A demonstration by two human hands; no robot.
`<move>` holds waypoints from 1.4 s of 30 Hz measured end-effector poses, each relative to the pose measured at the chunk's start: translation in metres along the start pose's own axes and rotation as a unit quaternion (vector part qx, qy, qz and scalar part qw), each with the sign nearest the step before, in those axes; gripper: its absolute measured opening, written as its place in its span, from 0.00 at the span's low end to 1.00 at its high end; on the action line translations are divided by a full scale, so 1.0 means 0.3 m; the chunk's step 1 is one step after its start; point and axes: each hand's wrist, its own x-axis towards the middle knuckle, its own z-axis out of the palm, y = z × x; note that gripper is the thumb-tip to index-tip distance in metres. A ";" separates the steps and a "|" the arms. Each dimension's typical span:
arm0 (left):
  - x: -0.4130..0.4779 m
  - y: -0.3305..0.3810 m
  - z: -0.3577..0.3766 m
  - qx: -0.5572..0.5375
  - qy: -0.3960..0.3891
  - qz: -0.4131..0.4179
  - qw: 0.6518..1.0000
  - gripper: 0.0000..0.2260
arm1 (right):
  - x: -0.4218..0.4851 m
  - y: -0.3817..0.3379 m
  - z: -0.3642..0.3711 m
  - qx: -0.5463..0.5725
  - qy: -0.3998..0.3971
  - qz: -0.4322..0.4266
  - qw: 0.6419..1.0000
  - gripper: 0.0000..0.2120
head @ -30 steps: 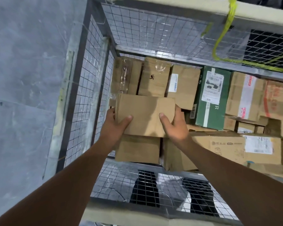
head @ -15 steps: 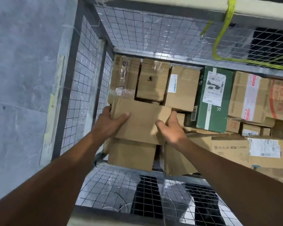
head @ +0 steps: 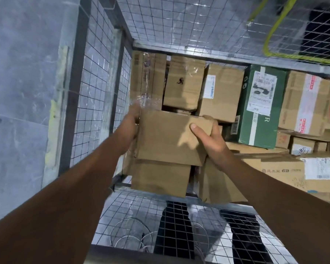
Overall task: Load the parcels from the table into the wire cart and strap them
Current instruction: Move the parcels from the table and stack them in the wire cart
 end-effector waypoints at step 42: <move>0.087 0.136 0.092 -0.083 0.098 -0.105 0.986 0.30 | 0.152 -0.073 -0.166 -0.114 -0.093 0.029 0.989 0.34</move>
